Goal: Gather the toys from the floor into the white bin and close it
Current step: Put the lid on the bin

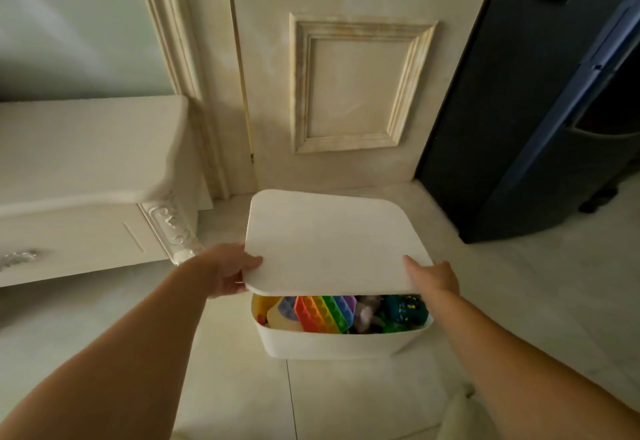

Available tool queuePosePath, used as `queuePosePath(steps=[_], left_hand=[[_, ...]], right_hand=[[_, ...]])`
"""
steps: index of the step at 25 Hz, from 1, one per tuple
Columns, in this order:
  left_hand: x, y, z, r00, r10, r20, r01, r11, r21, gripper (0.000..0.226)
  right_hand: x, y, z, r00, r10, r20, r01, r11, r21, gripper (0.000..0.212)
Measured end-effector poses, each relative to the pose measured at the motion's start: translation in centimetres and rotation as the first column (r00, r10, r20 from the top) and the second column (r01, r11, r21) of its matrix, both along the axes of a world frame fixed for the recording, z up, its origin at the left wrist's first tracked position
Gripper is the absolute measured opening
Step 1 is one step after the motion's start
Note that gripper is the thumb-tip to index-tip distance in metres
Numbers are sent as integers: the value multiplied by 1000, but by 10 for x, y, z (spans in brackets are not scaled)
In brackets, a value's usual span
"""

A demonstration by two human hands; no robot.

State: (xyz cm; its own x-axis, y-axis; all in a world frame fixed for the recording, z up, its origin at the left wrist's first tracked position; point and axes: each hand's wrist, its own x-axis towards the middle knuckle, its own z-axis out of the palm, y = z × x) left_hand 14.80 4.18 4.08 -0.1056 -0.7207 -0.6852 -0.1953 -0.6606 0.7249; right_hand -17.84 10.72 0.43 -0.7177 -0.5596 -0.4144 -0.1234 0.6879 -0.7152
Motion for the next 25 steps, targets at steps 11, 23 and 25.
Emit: queuePosePath(steps=[11,23,25], left_hand=[[-23,19,-59,885,-75,459,146,982,-121,50],[-30,34,-56,896,-30,443,83,992,-99,54],[-30,35,-54,917,14,398,33,993,-109,57]], right_hand=[[-3,22,-39,917,262,-301,-177,943,283,66],[-9,33,-36,836,456,-304,-304,848,435,68],[-11,31,-37,839,464,-285,-311,838,448,70]])
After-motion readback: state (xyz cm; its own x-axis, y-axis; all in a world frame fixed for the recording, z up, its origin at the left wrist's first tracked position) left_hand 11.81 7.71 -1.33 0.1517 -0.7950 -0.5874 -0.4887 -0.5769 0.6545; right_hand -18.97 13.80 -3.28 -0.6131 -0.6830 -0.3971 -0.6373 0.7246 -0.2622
